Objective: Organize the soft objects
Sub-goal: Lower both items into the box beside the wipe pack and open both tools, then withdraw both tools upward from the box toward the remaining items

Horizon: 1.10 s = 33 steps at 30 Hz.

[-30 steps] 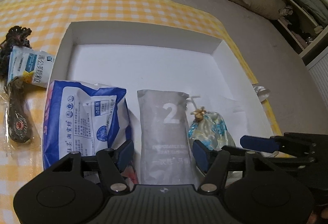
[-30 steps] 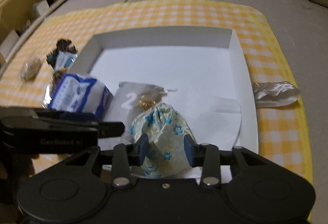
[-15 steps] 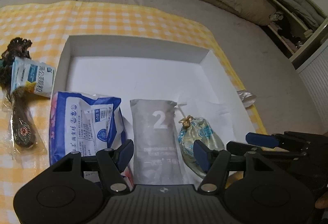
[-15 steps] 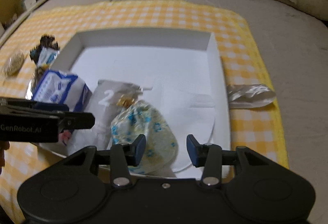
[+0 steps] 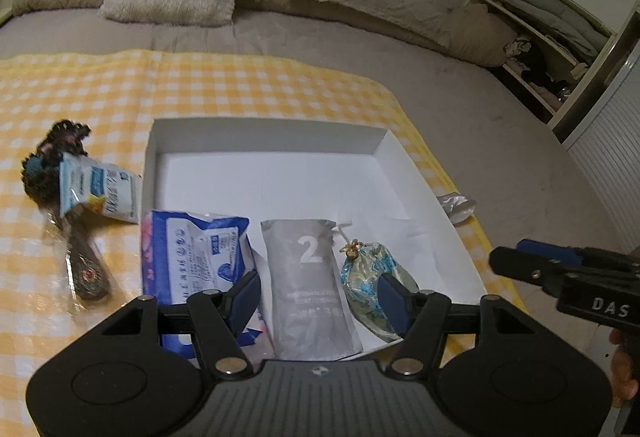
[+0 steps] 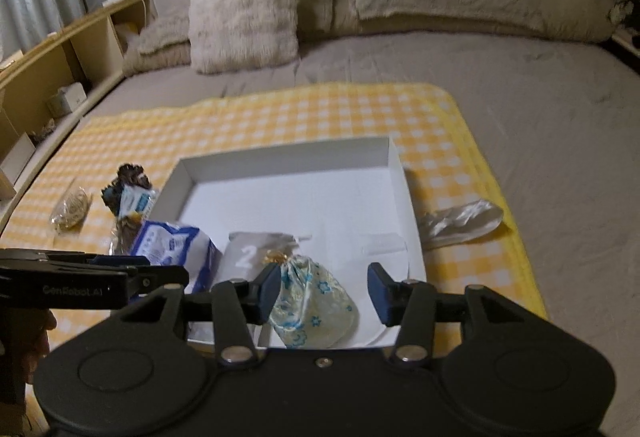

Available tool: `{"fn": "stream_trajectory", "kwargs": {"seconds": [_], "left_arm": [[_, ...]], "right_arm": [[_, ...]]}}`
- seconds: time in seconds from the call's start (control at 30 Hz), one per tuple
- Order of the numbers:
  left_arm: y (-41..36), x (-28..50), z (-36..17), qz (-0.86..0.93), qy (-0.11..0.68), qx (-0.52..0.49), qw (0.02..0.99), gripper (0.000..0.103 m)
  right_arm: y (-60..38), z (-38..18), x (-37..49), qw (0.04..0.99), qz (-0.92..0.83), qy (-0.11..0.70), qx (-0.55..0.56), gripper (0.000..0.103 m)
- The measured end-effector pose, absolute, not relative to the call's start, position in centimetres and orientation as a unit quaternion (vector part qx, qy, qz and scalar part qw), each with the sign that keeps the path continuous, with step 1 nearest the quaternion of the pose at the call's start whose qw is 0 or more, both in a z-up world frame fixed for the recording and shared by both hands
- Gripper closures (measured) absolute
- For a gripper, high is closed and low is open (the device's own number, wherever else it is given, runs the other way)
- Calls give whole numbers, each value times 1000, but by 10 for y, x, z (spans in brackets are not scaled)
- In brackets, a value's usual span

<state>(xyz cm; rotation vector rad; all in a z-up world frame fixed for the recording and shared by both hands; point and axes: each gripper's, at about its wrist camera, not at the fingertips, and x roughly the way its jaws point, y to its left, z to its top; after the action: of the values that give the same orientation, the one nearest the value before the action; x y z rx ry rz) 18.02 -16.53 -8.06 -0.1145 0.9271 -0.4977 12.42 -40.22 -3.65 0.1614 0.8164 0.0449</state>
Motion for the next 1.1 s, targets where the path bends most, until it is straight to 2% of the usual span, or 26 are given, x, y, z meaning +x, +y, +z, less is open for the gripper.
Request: {"fn": "stream_trajectory", "kwargs": {"seconds": [0.13,0.3,0.37,0.53,0.63,0.7,1.1], "left_arm": [[-157,173,-72,-235,432,-51,869,36],[-150,163,-60,-234,414,-50,878,25],[-147,159,-56,-233,404,-46,884,15],[-142,152,-48,-221,384,-34,896,0],[-139,151,-47,-215,375,-29,901,0],[-136,150,-48,-213,371,-24,903,0],[-131,147,-44,-207,345,5,915,0]], "right_arm": [[-401,-25,110,924,21,374,77,49],[-400,-15,94,932,22,353,73,38],[-400,-14,89,935,20,347,67,34],[-400,-12,80,939,8,338,65,23],[-402,-13,78,939,1,338,67,15],[-403,-13,77,939,0,336,69,2],[-397,-14,79,942,-18,328,63,0]]}}
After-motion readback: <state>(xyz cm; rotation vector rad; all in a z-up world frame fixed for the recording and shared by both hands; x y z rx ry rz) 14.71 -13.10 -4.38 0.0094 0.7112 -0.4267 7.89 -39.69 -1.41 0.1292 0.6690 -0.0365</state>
